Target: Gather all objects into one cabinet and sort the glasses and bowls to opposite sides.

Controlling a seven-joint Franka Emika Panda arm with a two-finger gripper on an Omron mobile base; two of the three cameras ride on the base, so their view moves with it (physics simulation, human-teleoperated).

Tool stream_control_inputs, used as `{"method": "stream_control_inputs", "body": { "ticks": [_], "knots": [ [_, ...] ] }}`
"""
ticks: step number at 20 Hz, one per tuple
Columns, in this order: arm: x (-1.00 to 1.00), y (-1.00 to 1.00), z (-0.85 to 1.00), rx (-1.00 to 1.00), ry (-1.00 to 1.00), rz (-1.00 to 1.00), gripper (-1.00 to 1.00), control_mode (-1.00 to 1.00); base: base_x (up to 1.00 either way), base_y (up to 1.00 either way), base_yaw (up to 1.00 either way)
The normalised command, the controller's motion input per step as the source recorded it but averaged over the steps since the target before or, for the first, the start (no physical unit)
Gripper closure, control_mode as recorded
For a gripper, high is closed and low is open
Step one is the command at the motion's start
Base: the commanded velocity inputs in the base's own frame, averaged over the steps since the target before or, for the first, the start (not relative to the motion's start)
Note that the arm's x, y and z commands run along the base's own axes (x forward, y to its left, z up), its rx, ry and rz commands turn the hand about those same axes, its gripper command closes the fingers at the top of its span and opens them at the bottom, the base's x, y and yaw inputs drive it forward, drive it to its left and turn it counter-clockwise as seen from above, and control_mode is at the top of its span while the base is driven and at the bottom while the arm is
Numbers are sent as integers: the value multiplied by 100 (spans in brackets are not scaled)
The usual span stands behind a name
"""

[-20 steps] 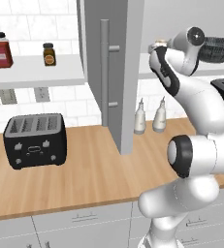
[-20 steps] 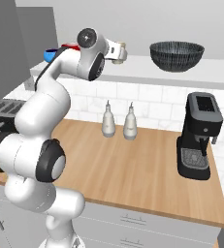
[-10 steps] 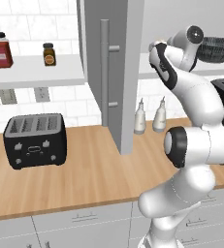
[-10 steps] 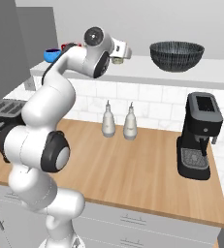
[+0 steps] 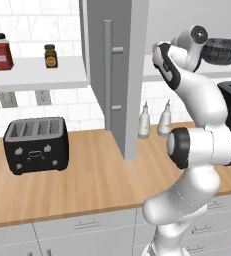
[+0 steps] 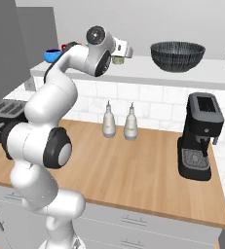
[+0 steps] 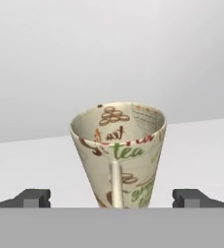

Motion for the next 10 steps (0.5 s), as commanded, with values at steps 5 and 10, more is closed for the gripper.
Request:
{"method": "stream_control_inputs", "body": {
  "ticks": [5,10],
  "knots": [
    [2,0,-4,0,0,0,100,-100,0,0,0],
    [0,0,0,0,0,0,100,-100,0,0,0]
  ]
}}
